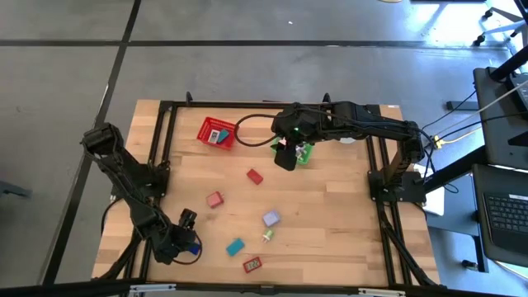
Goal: Pick & Place Office items
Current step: Put the blue digital clock into the red bin
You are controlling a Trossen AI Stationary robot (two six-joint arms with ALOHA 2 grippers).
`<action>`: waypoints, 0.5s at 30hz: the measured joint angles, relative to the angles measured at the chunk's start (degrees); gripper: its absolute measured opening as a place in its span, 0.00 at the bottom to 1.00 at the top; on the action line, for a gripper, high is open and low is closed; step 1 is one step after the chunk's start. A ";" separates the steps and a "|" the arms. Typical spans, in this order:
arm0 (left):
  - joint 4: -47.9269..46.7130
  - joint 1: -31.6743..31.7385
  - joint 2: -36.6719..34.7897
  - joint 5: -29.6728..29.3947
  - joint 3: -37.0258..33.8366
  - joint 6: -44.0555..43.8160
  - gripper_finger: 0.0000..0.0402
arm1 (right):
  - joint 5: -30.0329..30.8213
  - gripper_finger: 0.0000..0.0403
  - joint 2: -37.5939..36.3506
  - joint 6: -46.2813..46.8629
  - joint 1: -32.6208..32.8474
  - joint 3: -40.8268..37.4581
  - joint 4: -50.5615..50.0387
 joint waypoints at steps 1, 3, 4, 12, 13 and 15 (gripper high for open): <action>0.04 0.00 0.00 -0.02 -0.04 0.36 0.69 | -0.01 0.57 0.00 0.00 0.00 0.00 0.00; 0.19 0.00 0.00 0.00 -0.06 1.16 0.69 | 0.01 0.57 0.00 0.00 0.01 0.00 0.00; 0.29 0.00 0.00 0.02 -0.06 1.22 0.69 | 0.00 0.57 0.00 0.00 0.01 0.00 0.00; 5.76 -0.79 0.00 0.25 -2.34 1.36 0.69 | -0.01 0.57 0.00 0.00 0.01 0.00 0.00; 7.06 -0.94 0.00 0.32 -2.83 1.36 0.69 | 0.00 0.57 0.00 0.00 0.00 0.00 0.00; 8.23 -1.16 0.00 0.22 -3.23 1.38 0.69 | -0.01 0.57 0.00 0.00 0.01 0.00 0.00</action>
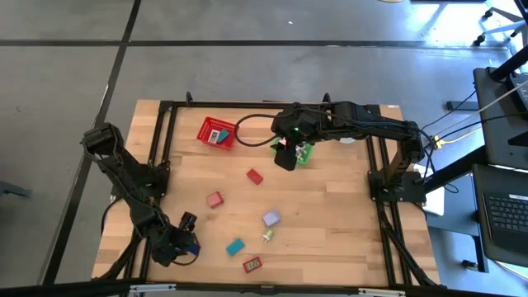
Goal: Pick & Place Office items
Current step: Put the blue digital clock into the red bin
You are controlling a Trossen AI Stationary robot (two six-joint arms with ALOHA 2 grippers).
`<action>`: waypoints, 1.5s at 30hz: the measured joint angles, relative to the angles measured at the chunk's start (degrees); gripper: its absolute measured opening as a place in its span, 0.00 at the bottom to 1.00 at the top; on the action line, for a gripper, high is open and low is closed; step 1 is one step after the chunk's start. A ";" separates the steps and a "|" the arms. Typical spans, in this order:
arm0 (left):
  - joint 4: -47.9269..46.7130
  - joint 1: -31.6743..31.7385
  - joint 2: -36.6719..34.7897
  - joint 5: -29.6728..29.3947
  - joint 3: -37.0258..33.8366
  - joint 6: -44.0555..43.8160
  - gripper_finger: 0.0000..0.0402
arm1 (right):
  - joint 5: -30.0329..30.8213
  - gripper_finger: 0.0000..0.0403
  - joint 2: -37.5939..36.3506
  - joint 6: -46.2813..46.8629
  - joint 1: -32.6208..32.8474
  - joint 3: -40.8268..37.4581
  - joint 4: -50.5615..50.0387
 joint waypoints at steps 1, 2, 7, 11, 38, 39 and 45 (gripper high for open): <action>-0.17 -0.09 0.00 -0.32 0.00 0.17 0.69 | 0.00 0.57 0.00 0.00 0.00 0.00 0.00; -0.41 -0.11 0.00 -0.57 0.00 0.74 0.69 | 0.00 0.57 0.00 0.00 0.00 0.00 0.00; -1.64 -0.07 2.10 -1.63 -0.02 3.42 0.68 | 0.00 0.57 0.00 0.00 -0.02 0.00 0.00; 0.47 -0.09 4.47 -2.21 0.09 4.56 0.67 | 0.00 0.57 0.00 0.00 0.00 0.00 0.00; 1.29 5.17 0.20 -30.25 1.71 -20.68 0.37 | 0.02 0.57 0.00 0.00 0.00 0.00 0.00; 1.43 6.06 -0.62 -34.99 2.43 -21.11 0.37 | 0.00 0.57 0.00 0.00 -0.02 0.00 0.00; 6.91 12.99 -5.65 -60.67 6.36 -16.34 0.37 | 0.02 0.57 0.00 0.00 -0.02 0.00 0.02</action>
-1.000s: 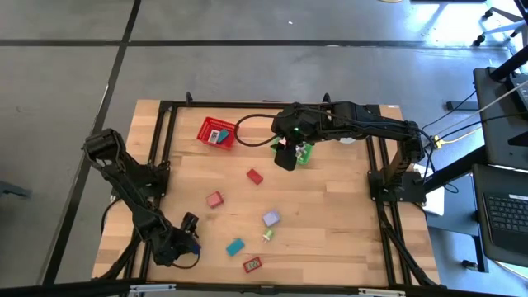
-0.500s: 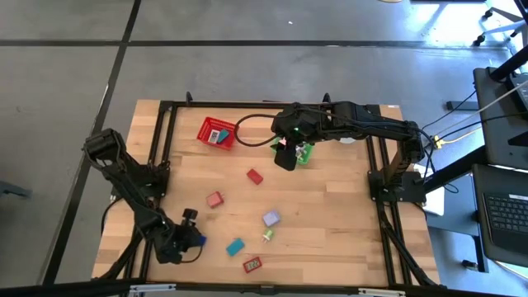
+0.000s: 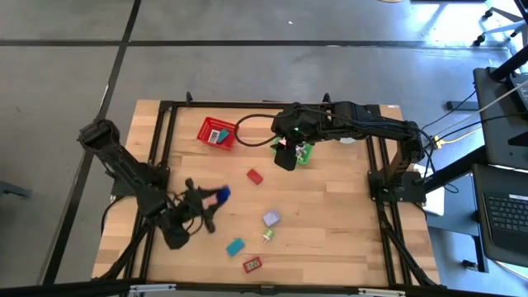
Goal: Pick & Place Office items
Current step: Put the blue digital clock into the red bin
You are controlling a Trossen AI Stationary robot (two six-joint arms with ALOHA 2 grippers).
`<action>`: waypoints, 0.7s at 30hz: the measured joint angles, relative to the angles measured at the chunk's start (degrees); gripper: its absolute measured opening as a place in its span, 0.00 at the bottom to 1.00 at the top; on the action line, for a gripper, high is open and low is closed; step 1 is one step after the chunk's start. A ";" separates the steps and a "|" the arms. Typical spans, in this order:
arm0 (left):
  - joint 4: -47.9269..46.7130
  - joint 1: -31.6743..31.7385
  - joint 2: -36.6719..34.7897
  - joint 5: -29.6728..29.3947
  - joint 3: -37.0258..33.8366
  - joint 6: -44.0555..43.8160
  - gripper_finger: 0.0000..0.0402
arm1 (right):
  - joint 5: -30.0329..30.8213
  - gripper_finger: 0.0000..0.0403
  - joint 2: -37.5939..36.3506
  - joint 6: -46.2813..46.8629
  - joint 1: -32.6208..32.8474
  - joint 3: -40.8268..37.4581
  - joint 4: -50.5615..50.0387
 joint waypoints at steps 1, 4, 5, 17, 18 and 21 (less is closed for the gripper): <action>2.17 1.18 -0.70 -1.95 0.56 2.65 0.37 | 0.00 0.57 0.00 0.00 0.02 0.00 0.00; 11.43 4.66 -2.28 -3.45 1.95 11.05 0.37 | -0.02 0.57 0.00 0.00 0.02 0.00 -0.02; 14.99 5.69 -2.56 -3.22 2.44 13.77 0.37 | 0.00 0.57 0.00 0.00 0.02 0.00 0.00; 50.84 15.06 -3.07 13.25 5.29 36.56 0.37 | -0.01 0.57 0.00 -0.01 0.02 0.00 0.00; 51.11 15.66 -3.07 12.10 5.31 36.91 0.37 | -0.01 0.57 0.00 0.00 0.00 0.00 0.00; 50.59 17.79 -3.03 7.22 5.31 37.15 0.37 | -0.02 0.57 0.00 0.00 0.02 0.00 0.00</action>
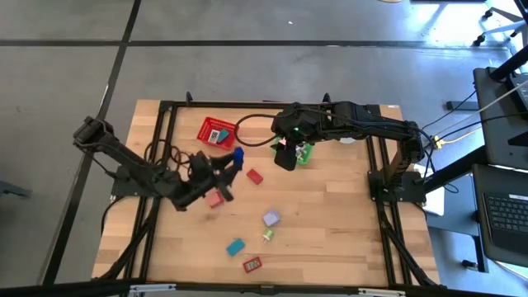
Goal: Pick & Place Office items
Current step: Put the blue digital clock into the red bin
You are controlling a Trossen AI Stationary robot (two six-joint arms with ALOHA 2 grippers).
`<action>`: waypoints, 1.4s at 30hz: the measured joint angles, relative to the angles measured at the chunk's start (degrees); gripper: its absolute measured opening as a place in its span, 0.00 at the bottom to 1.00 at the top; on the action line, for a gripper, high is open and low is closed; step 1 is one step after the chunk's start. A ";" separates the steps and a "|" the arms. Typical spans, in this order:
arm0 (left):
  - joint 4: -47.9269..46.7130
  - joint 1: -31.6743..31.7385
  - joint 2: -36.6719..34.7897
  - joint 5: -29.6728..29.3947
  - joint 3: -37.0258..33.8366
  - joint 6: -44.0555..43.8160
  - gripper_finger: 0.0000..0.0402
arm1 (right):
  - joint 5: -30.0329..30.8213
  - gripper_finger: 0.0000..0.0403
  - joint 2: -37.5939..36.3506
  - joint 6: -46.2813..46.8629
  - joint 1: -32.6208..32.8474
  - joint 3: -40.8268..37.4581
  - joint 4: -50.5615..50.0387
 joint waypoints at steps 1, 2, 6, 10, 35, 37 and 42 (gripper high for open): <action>-0.83 0.89 -0.02 -1.51 0.00 0.03 0.37 | 0.00 0.57 0.00 0.00 0.00 0.00 -0.02; -2.14 1.96 -0.02 -2.74 0.00 0.22 0.37 | 0.00 0.57 0.00 -0.01 -0.01 0.00 0.00; -9.30 7.37 -0.01 -6.35 0.00 0.26 0.40 | 0.01 0.57 0.00 0.00 0.00 0.00 0.00; -20.02 14.20 0.01 -3.97 0.00 -2.70 0.39 | 0.00 0.57 0.00 0.00 0.00 0.00 0.00; -58.50 54.42 13.24 48.35 -0.04 -24.35 0.39 | 0.00 0.57 0.00 0.00 -0.01 0.00 0.02; -58.37 54.73 14.82 49.53 -0.04 -24.26 0.39 | 0.00 0.57 0.00 -0.02 0.00 0.00 0.02; -58.51 55.44 17.11 50.07 -0.06 -22.83 0.39 | 0.00 0.57 0.00 0.00 0.00 0.00 0.04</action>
